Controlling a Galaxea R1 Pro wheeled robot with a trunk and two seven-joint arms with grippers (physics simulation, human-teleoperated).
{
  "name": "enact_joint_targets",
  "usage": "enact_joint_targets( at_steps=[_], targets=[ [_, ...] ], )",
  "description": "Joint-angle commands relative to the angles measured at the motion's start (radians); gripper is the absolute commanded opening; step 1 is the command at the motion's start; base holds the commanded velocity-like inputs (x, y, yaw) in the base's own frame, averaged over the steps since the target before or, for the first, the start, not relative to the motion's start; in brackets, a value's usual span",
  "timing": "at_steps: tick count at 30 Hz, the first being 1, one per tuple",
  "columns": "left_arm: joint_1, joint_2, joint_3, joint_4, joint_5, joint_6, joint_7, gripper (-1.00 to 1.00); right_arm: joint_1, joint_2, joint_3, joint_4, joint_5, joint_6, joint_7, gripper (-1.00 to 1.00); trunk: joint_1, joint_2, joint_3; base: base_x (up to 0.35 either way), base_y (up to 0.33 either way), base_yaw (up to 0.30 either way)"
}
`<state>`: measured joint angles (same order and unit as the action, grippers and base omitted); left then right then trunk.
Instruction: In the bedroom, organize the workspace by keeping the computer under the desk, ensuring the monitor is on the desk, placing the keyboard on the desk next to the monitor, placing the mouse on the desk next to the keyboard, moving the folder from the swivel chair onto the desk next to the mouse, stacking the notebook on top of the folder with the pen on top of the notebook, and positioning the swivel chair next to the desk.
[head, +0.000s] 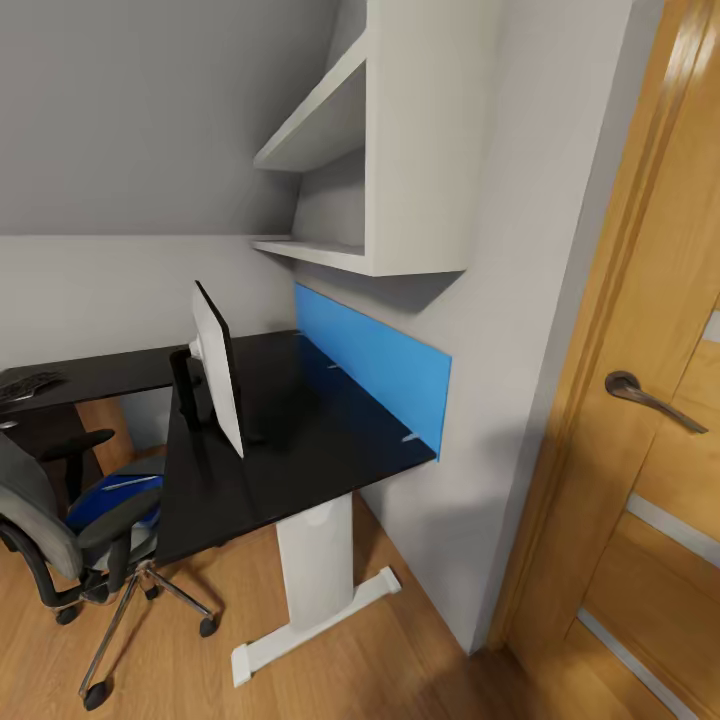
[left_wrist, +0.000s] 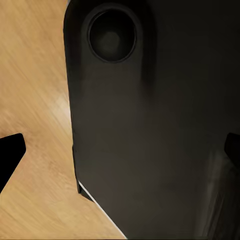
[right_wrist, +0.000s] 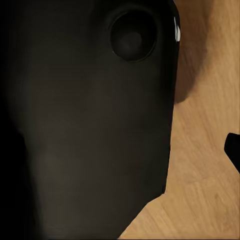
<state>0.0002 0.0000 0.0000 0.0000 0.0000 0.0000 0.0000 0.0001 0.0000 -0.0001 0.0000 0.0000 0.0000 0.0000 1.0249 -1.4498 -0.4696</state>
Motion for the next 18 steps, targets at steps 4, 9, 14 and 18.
enact_joint_targets(
  at_steps=[4, 9, 14, 18],
  targets=[
    [0.014, -0.017, 0.001, -0.017, 0.000, -0.005, 0.006, 1.00, -0.003, 0.017, 0.003, -0.015, 0.002, 0.005, 0.007, 1.00, -0.011, 0.021, 0.009, 0.000, 0.000, 0.000],
    [0.016, -0.042, 0.002, -0.021, 0.000, -0.005, 0.006, 1.00, -0.003, 0.020, 0.003, -0.016, 0.002, 0.003, 0.006, 1.00, -0.031, 0.056, 0.025, 0.000, 0.000, 0.000],
    [0.019, -0.052, 0.002, -0.023, 0.001, -0.005, 0.006, 1.00, -0.003, 0.018, 0.003, -0.015, 0.002, -0.024, 0.005, 1.00, -0.050, 0.091, 0.040, 0.000, 0.000, 0.000],
    [0.020, -0.053, 0.002, -0.023, 0.002, -0.005, 0.006, 1.00, -0.003, 0.018, 0.003, -0.015, 0.002, -0.046, 0.005, 1.00, -0.065, 0.119, 0.053, 0.000, 0.000, 0.000]
  ],
)
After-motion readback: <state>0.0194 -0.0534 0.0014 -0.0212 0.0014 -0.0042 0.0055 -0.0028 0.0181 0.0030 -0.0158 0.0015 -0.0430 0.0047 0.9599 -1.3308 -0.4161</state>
